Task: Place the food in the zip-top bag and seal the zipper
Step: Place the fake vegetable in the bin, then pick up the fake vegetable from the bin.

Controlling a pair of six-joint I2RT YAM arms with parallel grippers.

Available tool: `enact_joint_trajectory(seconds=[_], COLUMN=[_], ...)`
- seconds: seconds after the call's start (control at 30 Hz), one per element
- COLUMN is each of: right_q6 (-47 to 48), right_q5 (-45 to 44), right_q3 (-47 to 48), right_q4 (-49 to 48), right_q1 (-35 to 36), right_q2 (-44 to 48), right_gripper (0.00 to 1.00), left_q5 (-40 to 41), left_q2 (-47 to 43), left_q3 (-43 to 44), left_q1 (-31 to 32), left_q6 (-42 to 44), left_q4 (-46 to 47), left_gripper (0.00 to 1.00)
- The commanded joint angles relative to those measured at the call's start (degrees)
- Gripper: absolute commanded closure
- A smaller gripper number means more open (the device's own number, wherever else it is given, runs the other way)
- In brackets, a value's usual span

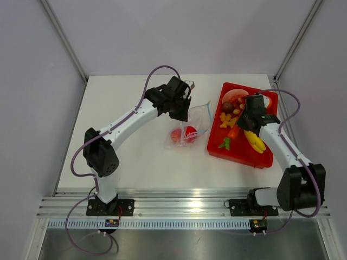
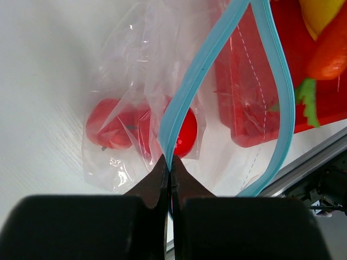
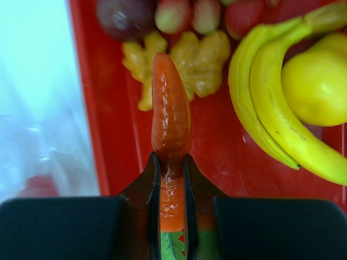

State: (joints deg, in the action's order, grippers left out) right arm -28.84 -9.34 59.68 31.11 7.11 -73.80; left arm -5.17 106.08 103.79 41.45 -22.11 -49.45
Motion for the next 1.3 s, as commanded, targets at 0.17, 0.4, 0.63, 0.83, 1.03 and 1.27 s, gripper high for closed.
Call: enact_joint_trajectory(seconds=[0.17, 0.4, 0.63, 0.83, 1.03, 1.27], right_q6=[-5.2, -2.3, 0.0, 0.0, -0.4, 0.8], right_q5=[-1.1, -3.8, -3.6, -2.4, -1.6, -4.1], right_q3=[-2.1, 0.8, 3.9, 5.3, 6.1, 3.4], right_q4=[-9.2, -9.1, -5.6, -5.3, -5.4, -2.2], right_q1=[-0.3, -0.2, -0.3, -0.4, -0.4, -0.5], right_q2=[-10.5, -14.0, -18.5, -23.1, -25.6, -15.3], right_gripper=[0.87, 0.50, 0.43, 0.43, 0.55, 0.84], left_q5=[-0.8, -0.7, -0.6, 0.3, 0.3, 0.0], left_q2=[-2.5, -2.3, -2.1, -1.6, -1.6, -2.1], left_q3=[-0.5, -1.0, -0.5, 0.0, 0.1, -0.2], left_q1=[-0.1, -0.1, -0.1, -0.2, -0.1, -0.1], left_q6=[0.0, 0.8, 1.0, 1.3, 1.3, 0.1], left_q4=[2.3, 2.1, 1.8, 1.4, 1.1, 1.5], left_gripper=[1.00, 1.00, 1.00, 1.00, 1.00, 1.00])
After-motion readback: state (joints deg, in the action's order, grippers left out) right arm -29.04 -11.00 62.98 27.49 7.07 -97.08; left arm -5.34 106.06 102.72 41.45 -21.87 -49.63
